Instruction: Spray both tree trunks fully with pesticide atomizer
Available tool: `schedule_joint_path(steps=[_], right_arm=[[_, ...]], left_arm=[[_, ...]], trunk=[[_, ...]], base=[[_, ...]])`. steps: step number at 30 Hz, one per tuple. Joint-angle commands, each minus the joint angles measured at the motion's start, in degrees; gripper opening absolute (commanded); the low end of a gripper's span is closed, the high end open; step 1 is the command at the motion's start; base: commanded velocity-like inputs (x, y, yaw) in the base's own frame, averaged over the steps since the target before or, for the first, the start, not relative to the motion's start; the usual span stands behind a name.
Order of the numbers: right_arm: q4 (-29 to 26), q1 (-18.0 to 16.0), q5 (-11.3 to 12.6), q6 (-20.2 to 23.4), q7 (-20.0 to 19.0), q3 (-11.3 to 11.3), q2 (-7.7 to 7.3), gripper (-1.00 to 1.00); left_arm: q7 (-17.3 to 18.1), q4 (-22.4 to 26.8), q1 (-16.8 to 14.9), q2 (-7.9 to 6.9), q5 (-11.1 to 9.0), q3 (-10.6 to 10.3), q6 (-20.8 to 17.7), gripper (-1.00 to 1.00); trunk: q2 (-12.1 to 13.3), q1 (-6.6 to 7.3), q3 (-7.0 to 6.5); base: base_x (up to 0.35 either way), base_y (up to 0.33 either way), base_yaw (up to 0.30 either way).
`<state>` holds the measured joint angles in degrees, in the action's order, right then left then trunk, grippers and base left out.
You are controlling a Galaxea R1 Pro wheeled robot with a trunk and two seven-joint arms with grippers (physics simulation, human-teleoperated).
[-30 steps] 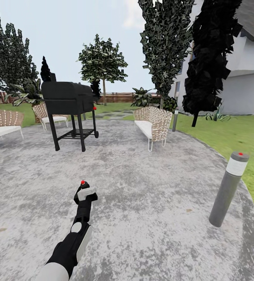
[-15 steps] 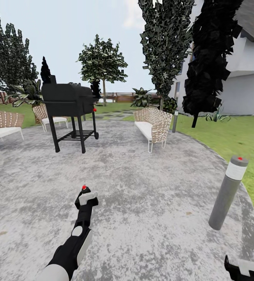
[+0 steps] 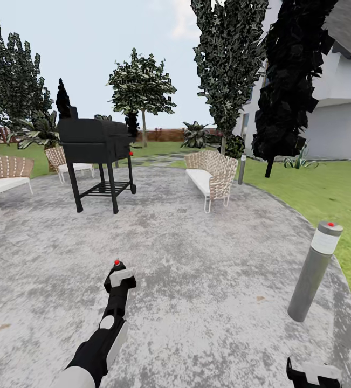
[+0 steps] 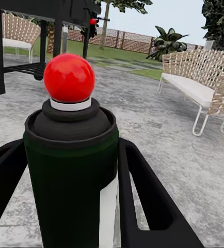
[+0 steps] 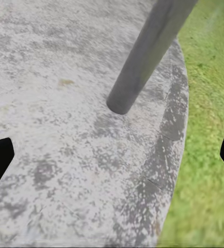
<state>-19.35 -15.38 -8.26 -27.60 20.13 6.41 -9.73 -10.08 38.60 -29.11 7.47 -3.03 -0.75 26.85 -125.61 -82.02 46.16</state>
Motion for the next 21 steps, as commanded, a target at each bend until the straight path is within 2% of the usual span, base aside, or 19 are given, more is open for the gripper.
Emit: schedule_joint_path(steps=[1, 8, 14, 15, 16, 19, 20, 21], right_arm=[[0.30, 0.00, 0.01, 0.00, 0.00, -0.54, 0.28, 1.00], [0.63, 0.00, 0.00, -0.20, 0.00, -3.64, 0.72, 1.00], [0.33, 0.00, 0.01, -0.53, 0.07, -4.16, 1.16, 1.00], [0.22, 0.00, 0.04, -0.56, 0.08, -4.20, 1.21, 1.00], [0.10, 0.00, 0.03, -0.59, 0.08, -4.26, 1.26, 1.00], [0.05, 0.00, 0.05, -0.60, 0.09, -4.28, 1.32, 1.00], [0.02, 0.00, 0.08, -0.61, 0.09, -4.30, 2.08, 1.00], [0.02, 0.00, 0.08, -0.61, 0.09, -4.30, 2.19, 1.00]], left_arm=[[0.02, -0.59, 0.01, 0.00, 0.03, -0.02, 0.01, -1.00], [0.05, -2.10, 0.02, 0.00, -0.01, 0.15, 0.12, -1.00], [0.06, -6.18, 0.01, 0.07, -0.28, 0.14, 0.23, -1.00], [0.07, -6.89, 0.01, 0.08, -0.85, 0.17, 0.26, -1.00], [0.15, -7.69, -0.01, 0.09, -2.66, 0.20, 0.29, -1.00], [0.19, -8.29, -0.01, 0.09, -3.76, 0.17, 0.31, -1.00], [0.24, -10.60, 0.01, 0.09, -4.90, 0.10, 0.42, -1.00], [0.24, -10.68, 0.01, 0.09, -4.93, 0.09, 0.42, -1.00]], trunk=[[0.42, 0.23, -0.19], [3.22, 1.77, -1.44], [5.63, 3.08, -2.52], [6.03, 3.30, -2.70], [6.43, 3.52, -2.88], [7.64, 4.18, -3.42], [8.04, 4.40, -3.60], [8.44, 4.62, -3.78]], base=[[0.000, 0.000, 0.000], [0.000, 0.000, 0.000], [0.000, 0.000, 0.000], [0.000, 0.000, 0.000], [0.000, 0.000, 0.000], [0.000, 0.000, 0.000], [0.000, 0.000, 0.000], [0.000, 0.000, 0.000]])
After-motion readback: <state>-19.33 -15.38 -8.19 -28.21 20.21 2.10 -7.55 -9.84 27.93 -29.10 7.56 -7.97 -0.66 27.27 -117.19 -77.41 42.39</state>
